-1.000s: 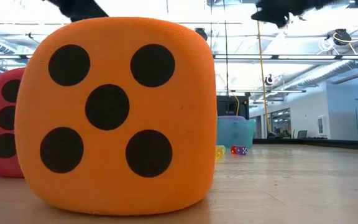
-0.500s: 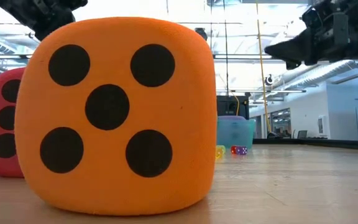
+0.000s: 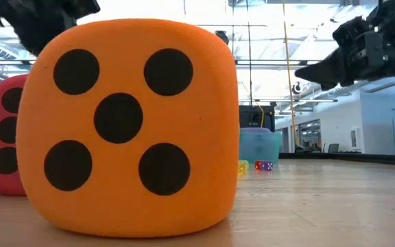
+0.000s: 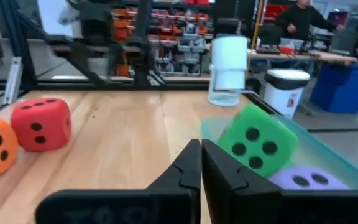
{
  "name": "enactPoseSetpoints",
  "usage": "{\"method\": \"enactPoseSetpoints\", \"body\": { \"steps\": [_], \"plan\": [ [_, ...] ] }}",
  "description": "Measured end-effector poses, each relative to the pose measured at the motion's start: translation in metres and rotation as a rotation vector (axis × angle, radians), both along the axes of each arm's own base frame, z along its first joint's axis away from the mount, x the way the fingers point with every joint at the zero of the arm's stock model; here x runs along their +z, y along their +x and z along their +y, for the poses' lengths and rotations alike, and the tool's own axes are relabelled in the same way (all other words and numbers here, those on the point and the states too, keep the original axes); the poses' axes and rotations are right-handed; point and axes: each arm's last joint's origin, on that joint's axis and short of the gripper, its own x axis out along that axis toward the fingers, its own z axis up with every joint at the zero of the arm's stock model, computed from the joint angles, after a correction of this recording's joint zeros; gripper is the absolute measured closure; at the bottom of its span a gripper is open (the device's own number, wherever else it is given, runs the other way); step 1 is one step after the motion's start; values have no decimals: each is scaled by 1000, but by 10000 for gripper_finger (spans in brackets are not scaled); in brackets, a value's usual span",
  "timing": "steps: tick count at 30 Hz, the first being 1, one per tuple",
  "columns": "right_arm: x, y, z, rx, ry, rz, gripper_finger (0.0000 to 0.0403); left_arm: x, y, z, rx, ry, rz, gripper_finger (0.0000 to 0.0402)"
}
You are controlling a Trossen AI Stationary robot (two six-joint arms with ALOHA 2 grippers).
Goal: Pick & Place Dice
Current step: Put the big red dice into the green bin
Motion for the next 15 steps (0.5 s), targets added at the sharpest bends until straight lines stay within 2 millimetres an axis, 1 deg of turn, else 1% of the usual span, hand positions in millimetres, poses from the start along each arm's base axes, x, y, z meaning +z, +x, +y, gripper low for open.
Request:
{"method": "enactPoseSetpoints", "body": {
  "steps": [5, 9, 12, 15],
  "plan": [
    [-12, -2, -2, -15, 8, 34, 401, 5, 14, -23, -78, -2, 49, 151],
    [-12, -3, -4, -31, 6, 21, 399, 5, 27, -41, -107, -19, 125, 100],
    [-10, -3, -4, -35, 2, 6, 399, 7, 38, -53, -116, -25, 157, 70],
    [-9, -3, -4, -33, 1, -3, 399, 10, 48, -64, -112, -63, 192, 49]
  ]
}}
